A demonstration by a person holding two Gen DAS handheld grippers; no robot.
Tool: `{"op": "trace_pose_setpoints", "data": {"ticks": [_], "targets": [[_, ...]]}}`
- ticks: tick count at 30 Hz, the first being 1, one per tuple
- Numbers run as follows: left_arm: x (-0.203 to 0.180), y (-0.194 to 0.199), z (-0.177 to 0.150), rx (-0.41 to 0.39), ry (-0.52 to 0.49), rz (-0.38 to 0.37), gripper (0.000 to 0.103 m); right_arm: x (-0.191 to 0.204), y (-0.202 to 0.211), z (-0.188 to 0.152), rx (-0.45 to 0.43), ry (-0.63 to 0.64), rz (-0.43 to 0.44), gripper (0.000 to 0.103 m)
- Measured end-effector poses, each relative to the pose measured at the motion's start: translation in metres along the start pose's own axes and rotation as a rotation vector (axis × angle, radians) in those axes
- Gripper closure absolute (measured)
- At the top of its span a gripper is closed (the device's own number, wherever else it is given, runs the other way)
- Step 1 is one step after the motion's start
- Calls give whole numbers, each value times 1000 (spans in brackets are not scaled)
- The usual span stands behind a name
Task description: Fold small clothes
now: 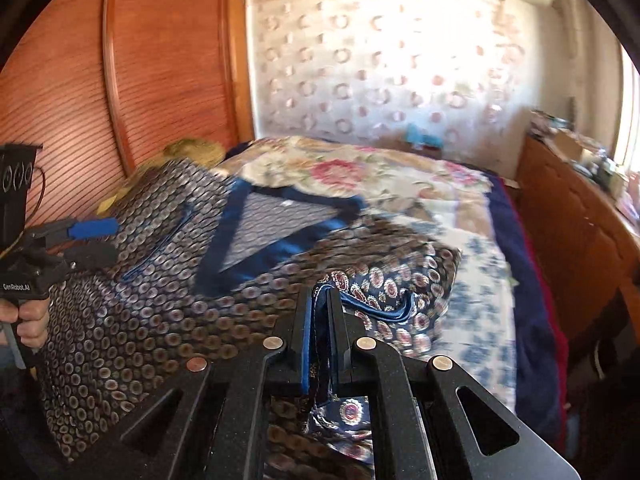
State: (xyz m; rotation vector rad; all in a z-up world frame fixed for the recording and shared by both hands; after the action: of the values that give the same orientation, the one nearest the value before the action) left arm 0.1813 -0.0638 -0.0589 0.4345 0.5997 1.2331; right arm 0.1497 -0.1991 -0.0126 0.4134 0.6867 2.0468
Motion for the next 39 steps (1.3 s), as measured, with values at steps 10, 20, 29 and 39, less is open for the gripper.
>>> {"op": "trace_pose_setpoints", "data": {"ticks": [10,20,29,39], "targets": [[0,-2,-4,-7,1,3,28,-49,12,-7,-8,-88,-33,61],[-6,-9,-9,-10,-48,20,28,-60,-23,-20,105,-124,-72,61],[-7,-19,-20,32,-65,24,28,-65,-84,-6,225,-205,-63,61],[20,-12,-21,26,-31,59,28,-38,-113,32,184,-163,39,97]]}}
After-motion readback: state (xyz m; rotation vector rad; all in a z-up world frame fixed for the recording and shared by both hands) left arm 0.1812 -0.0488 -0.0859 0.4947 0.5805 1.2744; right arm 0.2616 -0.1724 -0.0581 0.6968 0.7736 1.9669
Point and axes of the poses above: each gripper's, at about its wrist camera, not at the fingertips, and y roughly against the way its jaws point, x to its left, z to its top, the point moved 10 cm from there along -y, roughly the way its jaws point, and after that the axes turned 3 degrees about x, right-handed, at the moved point
